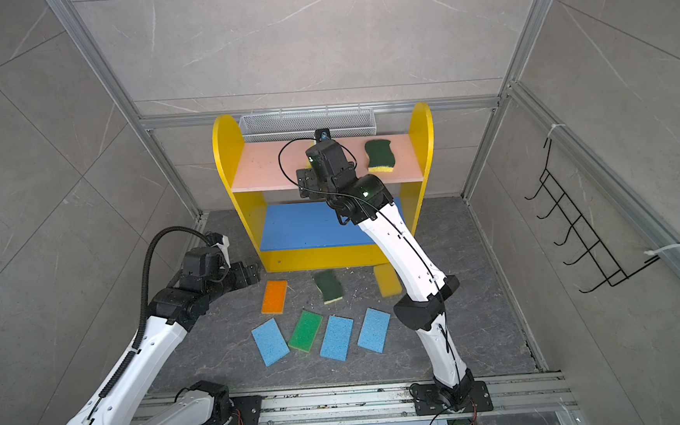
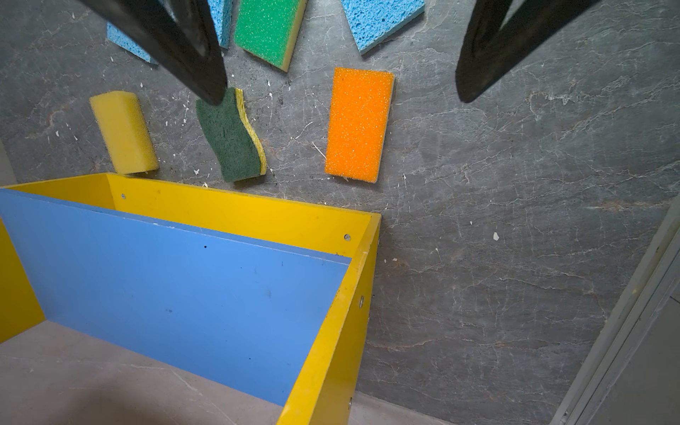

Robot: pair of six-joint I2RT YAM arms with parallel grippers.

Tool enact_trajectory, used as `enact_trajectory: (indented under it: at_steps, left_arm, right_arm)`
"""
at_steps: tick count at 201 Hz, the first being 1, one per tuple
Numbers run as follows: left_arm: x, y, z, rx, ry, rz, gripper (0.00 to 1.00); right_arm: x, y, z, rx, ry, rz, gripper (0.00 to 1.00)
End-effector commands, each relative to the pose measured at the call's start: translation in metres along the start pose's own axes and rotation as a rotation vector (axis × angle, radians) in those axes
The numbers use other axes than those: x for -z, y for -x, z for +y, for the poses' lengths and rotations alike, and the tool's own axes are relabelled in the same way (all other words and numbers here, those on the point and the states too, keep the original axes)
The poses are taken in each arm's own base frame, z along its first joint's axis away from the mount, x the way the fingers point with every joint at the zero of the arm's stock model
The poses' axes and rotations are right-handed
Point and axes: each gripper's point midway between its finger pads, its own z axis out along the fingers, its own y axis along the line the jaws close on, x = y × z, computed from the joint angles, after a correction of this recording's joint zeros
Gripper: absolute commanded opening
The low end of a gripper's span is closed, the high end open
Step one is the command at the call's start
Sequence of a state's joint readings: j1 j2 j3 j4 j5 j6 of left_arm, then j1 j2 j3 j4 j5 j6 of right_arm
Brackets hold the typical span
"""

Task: Arrange cleaning sponges on a shelf
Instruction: Move the cleaning sponge to the shelf, then pick up the cleaning sponge from the bottom-left of the table.

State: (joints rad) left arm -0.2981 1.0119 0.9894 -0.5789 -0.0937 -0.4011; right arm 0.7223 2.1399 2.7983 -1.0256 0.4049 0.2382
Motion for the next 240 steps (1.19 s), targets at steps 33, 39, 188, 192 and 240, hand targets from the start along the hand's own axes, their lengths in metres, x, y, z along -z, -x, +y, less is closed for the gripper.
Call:
enact_trajectory:
  at_steps: [33, 39, 188, 192, 240]
  left_arm:
    - [0.022, 0.024, -0.009, -0.006, -0.038, -0.067, 1.00]
    - [0.024, 0.025, -0.009, -0.009, -0.035, -0.070, 1.00]
    - [0.040, -0.027, 0.003, -0.025, 0.005, 0.074, 0.99]
    - [0.040, -0.030, 0.004, -0.029, 0.012, 0.089, 0.99]
    - [0.038, -0.063, 0.002, -0.089, 0.057, 0.235, 1.00]
  right_arm:
    - [0.071, 0.031, -0.001, -0.011, 0.088, -0.080, 0.95]
    - [0.078, 0.033, -0.004, -0.012, 0.084, -0.087, 0.95]
    - [0.182, -0.078, -0.078, 0.000, -0.044, -0.014, 0.96]
    - [0.181, -0.084, -0.080, 0.000, -0.051, -0.004, 0.96]
    - [0.179, -0.153, -0.099, -0.073, -0.068, 0.075, 1.00]
